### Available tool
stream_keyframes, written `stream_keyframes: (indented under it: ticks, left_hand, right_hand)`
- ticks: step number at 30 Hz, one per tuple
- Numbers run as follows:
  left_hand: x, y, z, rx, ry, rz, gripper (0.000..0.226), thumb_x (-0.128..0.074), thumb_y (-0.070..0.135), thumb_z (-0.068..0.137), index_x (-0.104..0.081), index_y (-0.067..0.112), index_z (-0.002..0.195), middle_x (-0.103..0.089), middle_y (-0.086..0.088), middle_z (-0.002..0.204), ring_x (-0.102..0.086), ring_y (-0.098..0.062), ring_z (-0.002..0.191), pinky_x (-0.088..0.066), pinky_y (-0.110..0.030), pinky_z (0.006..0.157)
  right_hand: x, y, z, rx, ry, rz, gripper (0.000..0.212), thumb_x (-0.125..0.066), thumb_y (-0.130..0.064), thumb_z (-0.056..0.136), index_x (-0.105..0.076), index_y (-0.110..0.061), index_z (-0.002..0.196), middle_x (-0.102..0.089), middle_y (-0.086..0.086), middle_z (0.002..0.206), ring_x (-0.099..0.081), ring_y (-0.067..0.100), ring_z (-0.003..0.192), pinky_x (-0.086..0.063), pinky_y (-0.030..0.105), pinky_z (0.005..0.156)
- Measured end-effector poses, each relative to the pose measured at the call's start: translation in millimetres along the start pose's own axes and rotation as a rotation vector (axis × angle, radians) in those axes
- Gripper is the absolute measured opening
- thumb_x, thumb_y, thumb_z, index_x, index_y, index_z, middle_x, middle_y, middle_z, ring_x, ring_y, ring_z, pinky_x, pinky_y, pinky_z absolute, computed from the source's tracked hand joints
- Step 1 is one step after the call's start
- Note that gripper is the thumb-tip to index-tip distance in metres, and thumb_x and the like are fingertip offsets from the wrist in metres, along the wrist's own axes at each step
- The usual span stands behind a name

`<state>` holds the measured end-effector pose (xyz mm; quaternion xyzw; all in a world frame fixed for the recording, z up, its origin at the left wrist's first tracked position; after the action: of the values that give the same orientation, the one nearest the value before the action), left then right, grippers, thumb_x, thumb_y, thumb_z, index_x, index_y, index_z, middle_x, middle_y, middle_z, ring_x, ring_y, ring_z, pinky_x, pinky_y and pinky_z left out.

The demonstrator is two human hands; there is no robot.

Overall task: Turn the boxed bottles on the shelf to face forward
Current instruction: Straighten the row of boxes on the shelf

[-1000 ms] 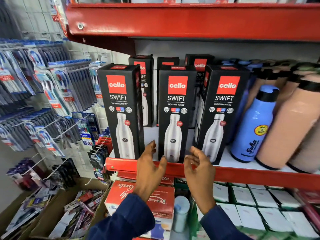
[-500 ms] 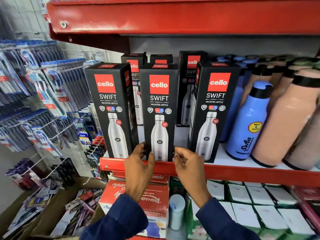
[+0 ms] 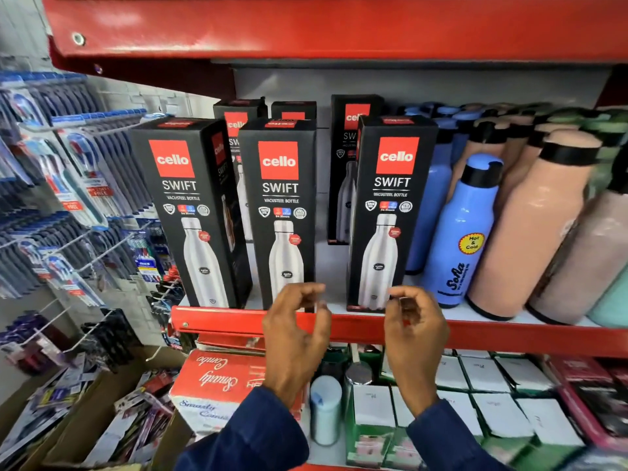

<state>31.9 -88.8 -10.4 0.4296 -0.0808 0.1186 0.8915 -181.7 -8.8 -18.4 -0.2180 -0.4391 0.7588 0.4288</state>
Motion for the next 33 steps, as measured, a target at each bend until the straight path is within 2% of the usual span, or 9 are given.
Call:
stream_keyframes:
  ticks: [2, 5, 9, 12, 15, 22, 27, 31, 33]
  left_hand:
    - [-30, 5, -1, 0.016, -0.124, -0.011, 0.036, -0.066, 0.012, 0.086, -0.066, 0.016, 0.121, -0.072, 0.005, 0.112, -0.066, 0.001, 0.101, -0.051, -0.012, 0.091]
    - [-61, 2, 0, 0.081, -0.227, -0.012, 0.053, -0.064, 0.021, 0.087, -0.054, 0.015, 0.139, -0.064, 0.001, 0.135, -0.061, -0.008, 0.122, -0.049, -0.027, 0.107]
    - [-78, 2, 7, 0.128, -0.245, 0.002, 0.058, -0.063, 0.022, 0.088, -0.046, 0.015, 0.144, -0.065, 0.000, 0.137, -0.062, -0.010, 0.123, -0.048, -0.029, 0.108]
    - [-82, 3, 9, 0.135, -0.245, -0.017, 0.050, -0.061, 0.012, 0.091, -0.050, 0.018, 0.139, -0.073, 0.005, 0.120, -0.069, -0.004, 0.106, -0.051, -0.014, 0.096]
    - [-77, -1, 8, 0.160, -0.225, -0.025, 0.047, -0.057, 0.010, 0.090, -0.052, 0.020, 0.135, -0.074, 0.011, 0.108, -0.071, -0.001, 0.096, -0.056, -0.023, 0.091]
    - [-64, 3, -1, 0.150, -0.199, 0.014, 0.043, -0.057, 0.005, 0.092, -0.053, 0.013, 0.134, -0.059, 0.032, 0.098, -0.059, 0.023, 0.086, -0.041, 0.004, 0.073]
    - [-57, 4, -6, 0.162, -0.211, 0.042, 0.046, -0.056, 0.009, 0.094, -0.049, 0.014, 0.139, -0.060, 0.028, 0.094, -0.062, 0.015, 0.078, -0.048, -0.004, 0.072]
    - [-55, 9, -7, 0.152, -0.227, 0.075, 0.049, -0.057, 0.014, 0.094, -0.048, 0.009, 0.142, -0.065, 0.013, 0.095, -0.067, -0.018, 0.078, -0.057, -0.029, 0.080]
    - [-51, 13, -7, 0.159, -0.224, 0.088, 0.054, -0.058, 0.016, 0.094, -0.044, 0.009, 0.146, -0.063, 0.011, 0.103, -0.063, -0.015, 0.079, -0.055, -0.030, 0.084]
  right_hand:
    - [9, 5, 7, -0.001, 0.056, -0.038, 0.023, -0.063, -0.003, 0.078, -0.064, -0.016, 0.097, -0.065, 0.006, 0.095, -0.061, 0.013, 0.076, -0.047, 0.011, 0.071]
    - [3, 20, 17, -0.037, -0.015, -0.087, 0.042, -0.057, -0.016, 0.078, -0.056, -0.014, 0.120, -0.063, 0.008, 0.114, -0.063, 0.017, 0.092, -0.049, 0.014, 0.081]
    - [-15, 31, 27, -0.093, -0.217, -0.103, 0.053, -0.052, -0.019, 0.084, -0.047, -0.016, 0.137, -0.063, 0.009, 0.131, -0.063, 0.021, 0.114, -0.051, 0.038, 0.101]
    - [-22, 28, 30, -0.077, -0.300, -0.115, 0.051, -0.052, -0.005, 0.087, -0.050, -0.014, 0.137, -0.065, 0.005, 0.129, -0.063, 0.012, 0.110, -0.049, 0.027, 0.101]
    - [-22, 25, 30, -0.055, -0.339, -0.111, 0.050, -0.051, 0.002, 0.088, -0.052, -0.013, 0.135, -0.063, 0.003, 0.130, -0.062, 0.010, 0.112, -0.040, 0.001, 0.092]
    - [-23, 18, 20, -0.040, -0.380, -0.063, 0.050, -0.050, 0.003, 0.090, -0.051, -0.014, 0.138, -0.057, -0.011, 0.123, -0.058, 0.005, 0.114, -0.035, -0.008, 0.083]
    - [-24, 17, 16, -0.056, -0.387, -0.043, 0.051, -0.051, 0.004, 0.090, -0.051, -0.012, 0.138, -0.056, -0.009, 0.122, -0.055, 0.006, 0.113, -0.035, -0.010, 0.078]
    - [-25, 13, 13, -0.065, -0.404, -0.002, 0.052, -0.052, 0.004, 0.088, -0.051, -0.014, 0.137, -0.058, -0.009, 0.124, -0.058, 0.001, 0.107, -0.038, -0.007, 0.077]
    - [-25, 13, 13, -0.067, -0.411, -0.002, 0.052, -0.053, 0.003, 0.088, -0.051, -0.014, 0.138, -0.058, -0.009, 0.125, -0.058, 0.003, 0.110, -0.037, -0.008, 0.075]
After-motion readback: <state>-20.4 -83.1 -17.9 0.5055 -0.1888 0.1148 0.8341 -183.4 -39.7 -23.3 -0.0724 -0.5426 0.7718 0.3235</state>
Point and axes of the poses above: each hand's wrist, its own z-axis towards the middle knuckle, its own x-axis out of the back of the hand, y = z × x, the point moved 10 cm from there along z, towards the middle knuckle
